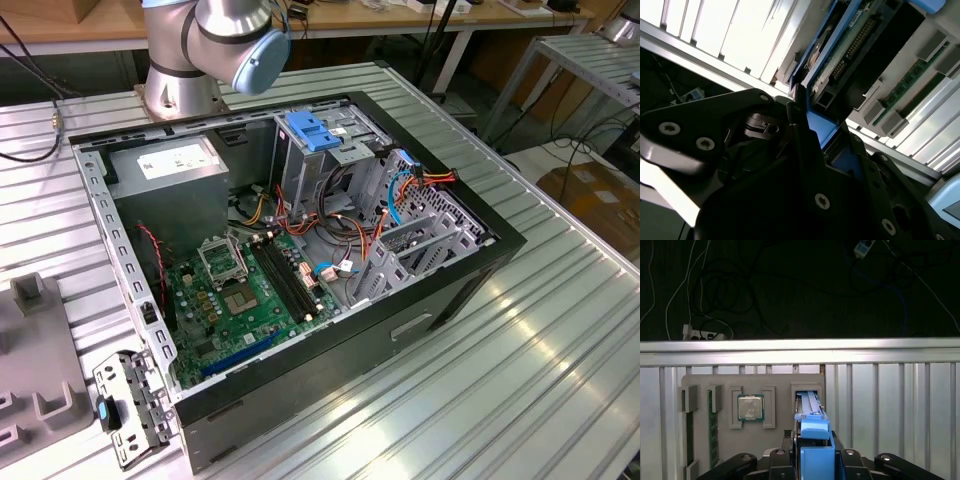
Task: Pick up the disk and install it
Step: 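Pick up the disk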
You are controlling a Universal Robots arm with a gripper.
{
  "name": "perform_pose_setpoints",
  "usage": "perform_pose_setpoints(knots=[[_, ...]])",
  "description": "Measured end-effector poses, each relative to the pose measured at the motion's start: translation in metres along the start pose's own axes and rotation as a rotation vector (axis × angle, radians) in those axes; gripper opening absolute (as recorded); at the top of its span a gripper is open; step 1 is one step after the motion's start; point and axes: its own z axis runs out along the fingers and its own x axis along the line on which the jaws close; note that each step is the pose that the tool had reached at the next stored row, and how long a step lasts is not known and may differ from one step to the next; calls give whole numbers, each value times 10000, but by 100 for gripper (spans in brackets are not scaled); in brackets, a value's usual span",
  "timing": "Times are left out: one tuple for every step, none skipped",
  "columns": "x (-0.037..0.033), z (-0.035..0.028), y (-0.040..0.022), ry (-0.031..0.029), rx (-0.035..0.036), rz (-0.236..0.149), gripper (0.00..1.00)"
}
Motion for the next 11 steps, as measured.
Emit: perform_pose_setpoints(knots=[[1,-39,0,14,-1,-1,37],[1,-63,0,20,0,0,37],[1,-88,0,28,-2,0,37],[1,-129,0,37,0,0,37],[1,-160,0,44,0,0,37],[2,-185,0,49,0,0,37],[2,-219,0,57,0,0,37],[2,-241,0,62,0,-1,37],[2,-266,0,67,0,0,37],[2,-290,0,71,1,0,37],[3,-318,0,76,0,-1,37]])
